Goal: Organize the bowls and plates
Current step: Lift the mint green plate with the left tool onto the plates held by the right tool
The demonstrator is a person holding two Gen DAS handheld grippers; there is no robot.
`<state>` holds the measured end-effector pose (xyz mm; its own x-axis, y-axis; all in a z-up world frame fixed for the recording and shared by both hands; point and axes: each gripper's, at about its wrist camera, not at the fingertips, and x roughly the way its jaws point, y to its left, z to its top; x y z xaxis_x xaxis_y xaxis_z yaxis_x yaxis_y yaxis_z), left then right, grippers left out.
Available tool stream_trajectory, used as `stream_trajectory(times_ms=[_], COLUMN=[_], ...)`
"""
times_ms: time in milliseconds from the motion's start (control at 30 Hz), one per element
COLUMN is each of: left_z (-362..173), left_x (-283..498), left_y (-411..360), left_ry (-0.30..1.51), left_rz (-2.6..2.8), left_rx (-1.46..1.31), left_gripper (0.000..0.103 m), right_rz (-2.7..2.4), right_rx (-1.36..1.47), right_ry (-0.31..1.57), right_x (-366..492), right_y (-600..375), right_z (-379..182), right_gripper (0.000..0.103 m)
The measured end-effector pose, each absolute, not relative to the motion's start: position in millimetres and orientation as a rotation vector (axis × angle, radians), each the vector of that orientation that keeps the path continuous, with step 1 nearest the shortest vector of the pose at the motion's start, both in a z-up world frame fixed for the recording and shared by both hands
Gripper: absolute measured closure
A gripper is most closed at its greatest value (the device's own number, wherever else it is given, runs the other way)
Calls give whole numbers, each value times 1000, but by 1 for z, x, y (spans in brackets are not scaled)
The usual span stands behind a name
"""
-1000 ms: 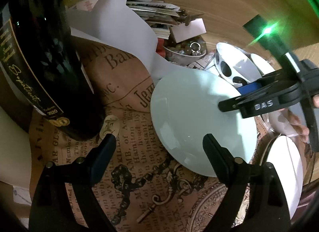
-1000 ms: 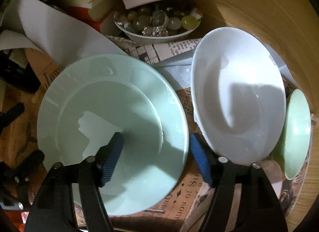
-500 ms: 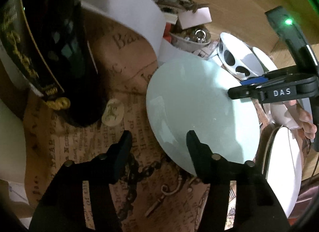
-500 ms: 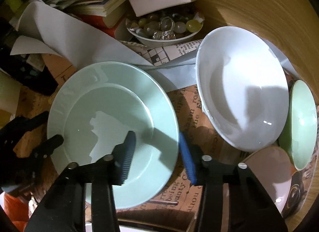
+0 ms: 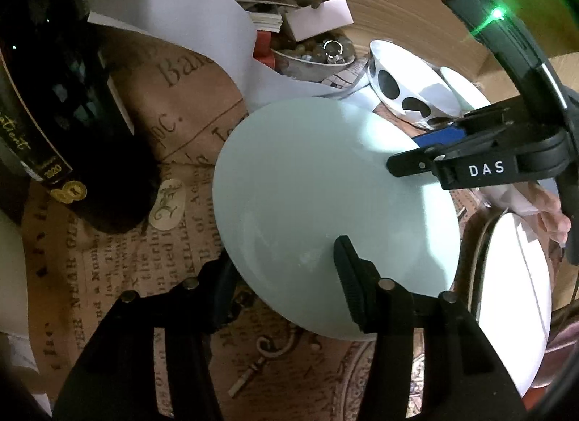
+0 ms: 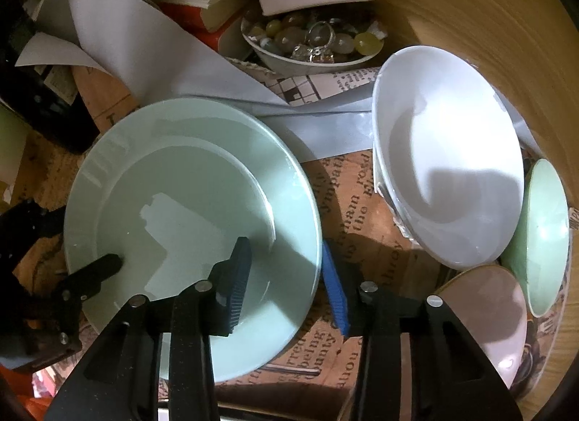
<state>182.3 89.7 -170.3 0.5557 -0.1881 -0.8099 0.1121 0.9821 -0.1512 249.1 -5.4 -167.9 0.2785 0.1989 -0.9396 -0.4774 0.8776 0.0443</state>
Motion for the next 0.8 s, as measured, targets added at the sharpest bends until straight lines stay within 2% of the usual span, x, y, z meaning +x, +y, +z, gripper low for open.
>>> stream_trajectory(times_ms=[67,167,467,800], left_z=[-169,-166,-159,-127], left_x=[181,177,162,138], left_y=[94,104,111,123], left_ry=[968,971,945,848], left_rz=[-171,-157,-125,-65], left_rx=[-104,-137,-156,-169], left_gripper=[54,58,61,63], right_rz=[470,487,526,551], right_rx=[-228,-177,-109,-102], right_ry=[1206,1196,1132,1004], right_x=[250,245,230,200], right_y=[-14,-26,-52,-68], right_z=[-165,-157,-143,-106], right_gripper=[80,86,87,87])
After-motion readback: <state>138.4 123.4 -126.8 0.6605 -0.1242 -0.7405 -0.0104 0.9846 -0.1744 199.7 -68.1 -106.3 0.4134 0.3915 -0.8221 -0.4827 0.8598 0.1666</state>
